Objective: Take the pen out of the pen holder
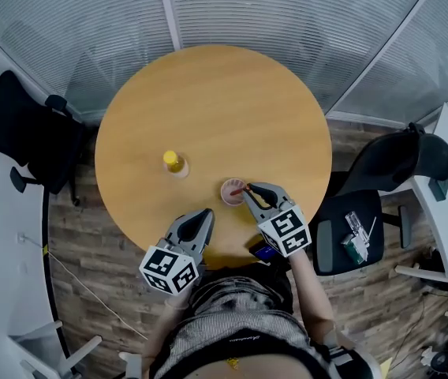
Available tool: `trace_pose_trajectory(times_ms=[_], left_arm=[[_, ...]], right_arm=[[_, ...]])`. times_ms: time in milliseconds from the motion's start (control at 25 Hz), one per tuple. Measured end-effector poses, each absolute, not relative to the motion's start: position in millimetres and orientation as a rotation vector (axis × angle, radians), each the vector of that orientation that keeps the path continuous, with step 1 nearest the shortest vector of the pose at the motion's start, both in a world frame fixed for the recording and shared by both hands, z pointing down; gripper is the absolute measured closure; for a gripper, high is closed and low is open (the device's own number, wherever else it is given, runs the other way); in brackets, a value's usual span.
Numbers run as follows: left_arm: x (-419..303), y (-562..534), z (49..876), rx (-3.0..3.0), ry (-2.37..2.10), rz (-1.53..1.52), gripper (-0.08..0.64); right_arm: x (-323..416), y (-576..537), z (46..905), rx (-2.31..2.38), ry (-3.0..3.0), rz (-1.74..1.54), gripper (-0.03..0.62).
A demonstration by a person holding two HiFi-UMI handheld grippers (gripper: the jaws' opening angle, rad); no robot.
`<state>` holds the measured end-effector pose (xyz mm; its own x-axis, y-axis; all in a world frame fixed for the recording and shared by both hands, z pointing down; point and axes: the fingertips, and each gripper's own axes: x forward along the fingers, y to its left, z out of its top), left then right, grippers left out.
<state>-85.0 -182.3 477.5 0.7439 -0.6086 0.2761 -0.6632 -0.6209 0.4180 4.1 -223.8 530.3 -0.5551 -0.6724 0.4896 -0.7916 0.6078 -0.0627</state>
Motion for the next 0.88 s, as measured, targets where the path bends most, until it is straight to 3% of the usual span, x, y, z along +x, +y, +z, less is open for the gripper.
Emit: trace_pose_trajectory(times_ms=[440, 880], left_arm=[[-86, -174, 477, 2.461, -0.952, 0.152, 0.555], [-82, -173, 477, 2.466, -0.914, 0.159, 0.555]], right_arm=[[15, -214, 455, 1.231, -2.412, 0.312, 0.531], [15, -205, 443, 1.248, -2.412, 0.322, 0.531]])
